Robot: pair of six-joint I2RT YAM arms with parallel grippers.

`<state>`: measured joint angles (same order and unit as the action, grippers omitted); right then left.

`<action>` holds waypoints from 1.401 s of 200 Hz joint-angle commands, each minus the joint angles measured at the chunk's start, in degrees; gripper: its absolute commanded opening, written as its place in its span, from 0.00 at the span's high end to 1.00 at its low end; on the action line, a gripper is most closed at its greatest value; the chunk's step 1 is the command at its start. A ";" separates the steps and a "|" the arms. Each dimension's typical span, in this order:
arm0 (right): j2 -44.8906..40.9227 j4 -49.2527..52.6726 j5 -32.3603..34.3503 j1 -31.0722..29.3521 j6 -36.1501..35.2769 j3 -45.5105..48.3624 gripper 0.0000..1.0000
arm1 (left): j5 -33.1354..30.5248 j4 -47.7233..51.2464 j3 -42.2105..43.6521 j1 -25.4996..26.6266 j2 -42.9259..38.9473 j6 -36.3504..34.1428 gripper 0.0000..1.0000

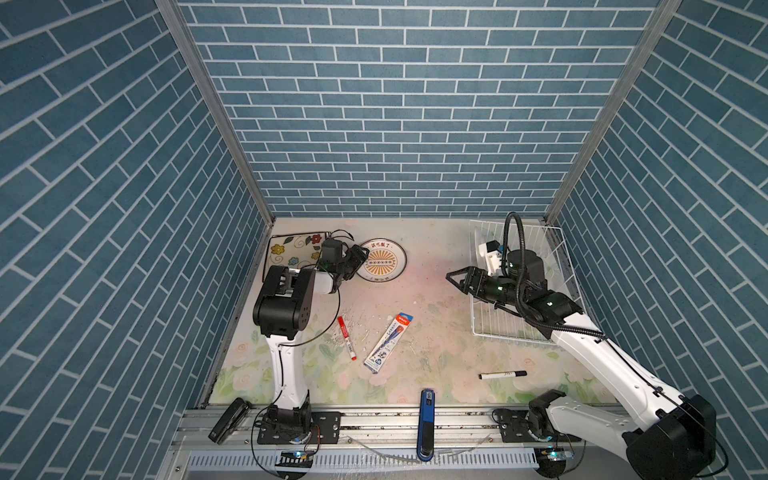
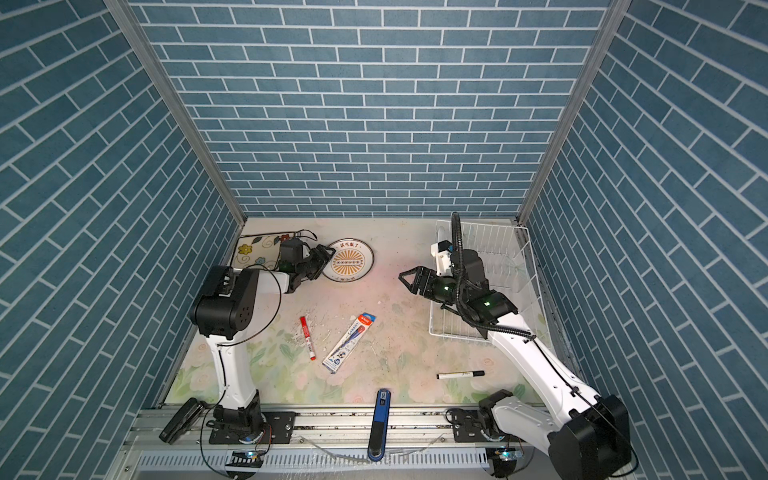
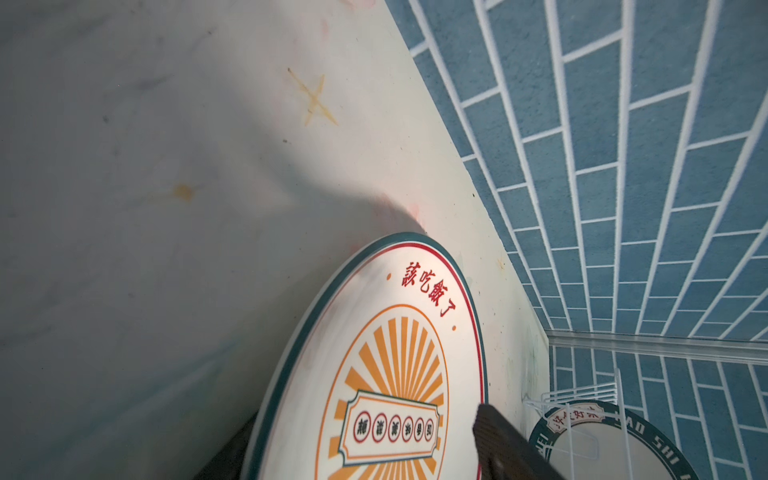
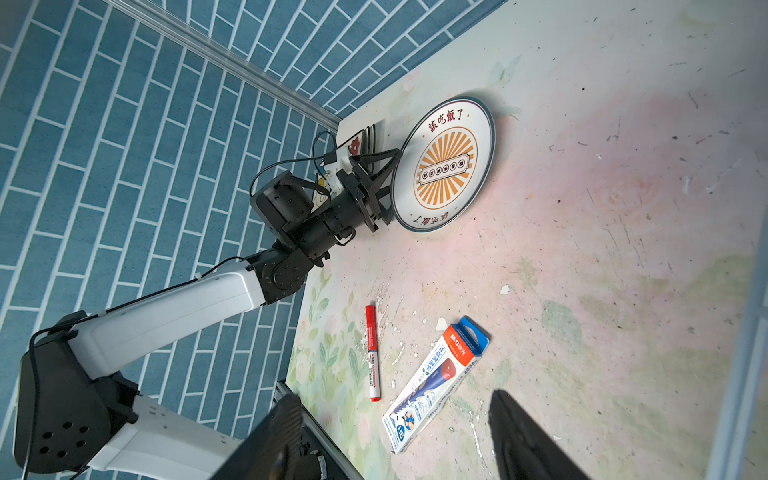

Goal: Unload the plates from the dish rack
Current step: 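Open the left gripper off the sunburst plate while the right gripper moves toward the rack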

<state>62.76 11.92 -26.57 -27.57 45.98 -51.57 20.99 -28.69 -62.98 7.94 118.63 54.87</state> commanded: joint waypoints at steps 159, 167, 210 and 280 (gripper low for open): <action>-10.74 8.35 11.94 0.33 -4.20 3.90 0.27 | -6.62 6.57 8.10 0.14 -17.66 -3.69 0.09; -11.05 9.61 14.08 0.32 -4.41 4.22 0.27 | -6.82 7.13 8.31 0.35 -19.42 -4.75 0.09; -11.26 16.72 24.52 0.33 -6.67 3.80 0.28 | -13.03 13.62 8.31 4.42 -30.62 -18.07 0.09; -5.51 24.15 36.25 0.16 -7.43 -2.58 0.29 | -27.19 23.98 9.82 13.57 -43.85 -34.55 0.08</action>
<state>54.48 29.69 1.50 -27.42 40.58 -49.21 -1.21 -9.43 -54.89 20.75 76.77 26.33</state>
